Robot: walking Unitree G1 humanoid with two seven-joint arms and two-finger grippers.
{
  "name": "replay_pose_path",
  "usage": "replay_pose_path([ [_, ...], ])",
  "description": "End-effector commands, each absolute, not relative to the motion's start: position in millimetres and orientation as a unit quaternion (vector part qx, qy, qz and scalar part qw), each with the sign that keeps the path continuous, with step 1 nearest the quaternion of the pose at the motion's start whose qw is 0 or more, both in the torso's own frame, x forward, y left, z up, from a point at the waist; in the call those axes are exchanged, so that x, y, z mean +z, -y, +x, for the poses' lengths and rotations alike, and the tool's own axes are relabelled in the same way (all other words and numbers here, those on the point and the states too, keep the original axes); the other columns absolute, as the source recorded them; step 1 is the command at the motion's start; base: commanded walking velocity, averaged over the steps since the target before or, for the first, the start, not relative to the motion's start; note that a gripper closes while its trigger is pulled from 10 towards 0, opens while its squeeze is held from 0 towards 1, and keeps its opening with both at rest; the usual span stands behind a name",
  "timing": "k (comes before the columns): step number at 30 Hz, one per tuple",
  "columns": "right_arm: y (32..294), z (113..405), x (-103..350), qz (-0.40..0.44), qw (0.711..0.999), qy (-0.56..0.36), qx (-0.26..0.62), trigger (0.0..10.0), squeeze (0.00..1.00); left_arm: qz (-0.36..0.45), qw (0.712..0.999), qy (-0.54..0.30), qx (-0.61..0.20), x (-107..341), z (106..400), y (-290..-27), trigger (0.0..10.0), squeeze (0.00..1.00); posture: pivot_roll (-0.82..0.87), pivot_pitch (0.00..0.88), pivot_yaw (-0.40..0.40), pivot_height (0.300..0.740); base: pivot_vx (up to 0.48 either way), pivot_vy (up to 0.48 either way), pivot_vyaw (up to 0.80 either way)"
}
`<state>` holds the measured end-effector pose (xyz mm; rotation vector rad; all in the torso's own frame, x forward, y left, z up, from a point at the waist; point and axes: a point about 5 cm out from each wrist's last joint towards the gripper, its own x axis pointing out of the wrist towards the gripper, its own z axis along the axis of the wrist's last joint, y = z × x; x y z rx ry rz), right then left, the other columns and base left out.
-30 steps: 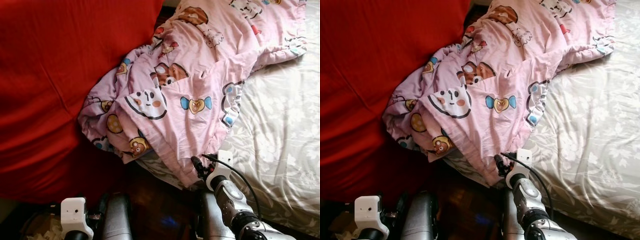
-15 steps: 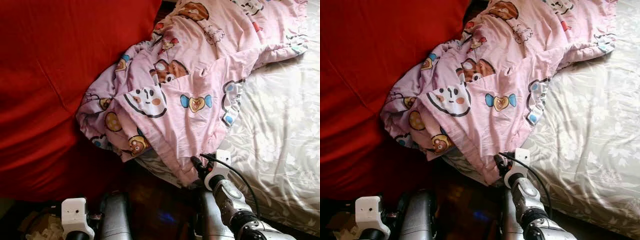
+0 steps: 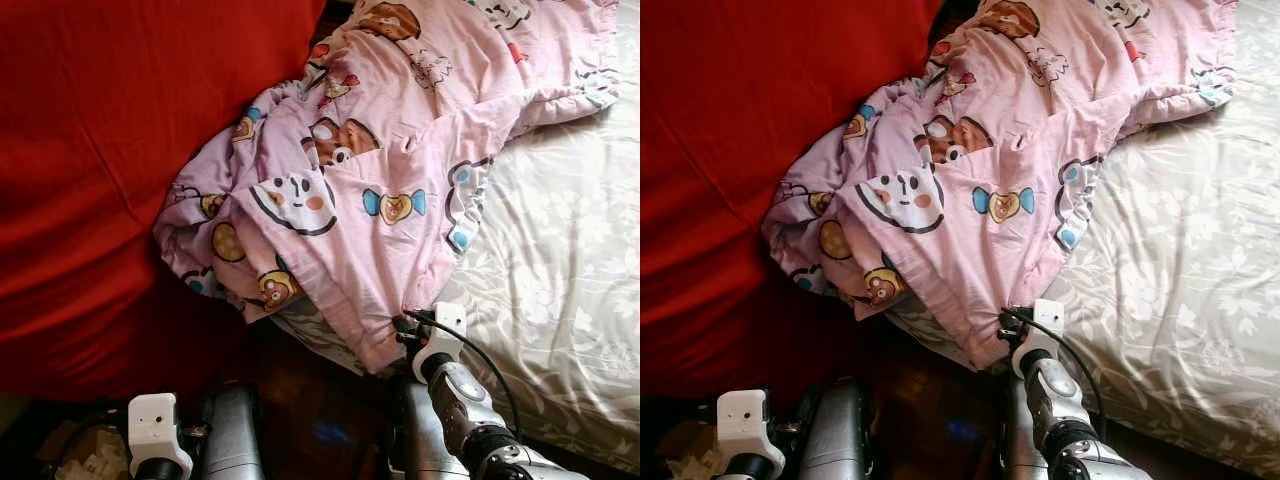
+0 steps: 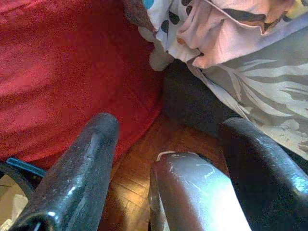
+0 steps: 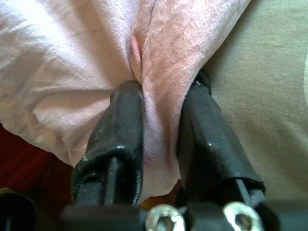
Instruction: Clean up the room
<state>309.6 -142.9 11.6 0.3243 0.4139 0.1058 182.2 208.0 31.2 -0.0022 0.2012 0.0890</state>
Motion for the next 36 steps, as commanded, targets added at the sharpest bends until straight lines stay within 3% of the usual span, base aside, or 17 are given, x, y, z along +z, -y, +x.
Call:
replay_pose_path([
  [1,144.7,295.1,-4.4,0.167,0.956,-0.238,0.037,0.0,0.0,0.005,0.991,-0.124,0.058,21.6,172.7,-213.8,10.0,0.0,0.15,0.276,0.006,0.592,0.0,0.0,0.0],
  [9,157.6,293.8,-1.7,0.164,0.965,-0.203,0.008,0.0,0.0,0.006,0.99,-0.127,0.066,15.5,176.7,-218.4,10.0,0.0,0.14,0.229,-0.004,0.592,0.0,0.0,0.0],
  [30,186.1,272.8,-10.9,0.151,0.972,-0.177,-0.039,0.0,0.0,-0.002,0.974,-0.203,0.098,-30.6,190.0,-224.8,10.0,0.0,0.07,0.004,-0.044,0.592,0.0,0.0,0.0],
  [31,188.0,269.4,-13.8,0.147,0.971,-0.183,-0.04,4.0,0.0,-0.003,0.97,-0.222,0.099,-38.5,189.7,-224.3,10.0,0.0,0.04,0.0,-0.035,0.592,0.0,0.0,0.0],
  [32,188.0,269.4,-13.8,0.147,0.971,-0.183,-0.04,4.0,0.0,-0.003,0.97,-0.222,0.099,-38.5,189.7,-224.3,10.0,0.0,0.04,0.0,-0.035,0.592,0.0,0.0,0.0],
  [33,189.5,267.2,-15.6,0.147,0.97,-0.188,-0.042,10.0,0.0,-0.006,0.966,-0.239,0.1,-44.7,188.7,-223.9,10.0,0.0,0.03,0.0,-0.03,0.592,0.0,0.0,0.0],
  [36,190.0,267.1,-15.7,0.153,0.969,-0.187,-0.043,10.0,0.0,-0.009,0.962,-0.251,0.103,-48.6,188.1,-224.1,10.0,0.0,0.02,0.0,-0.026,0.592,0.0,0.0,0.0],
])
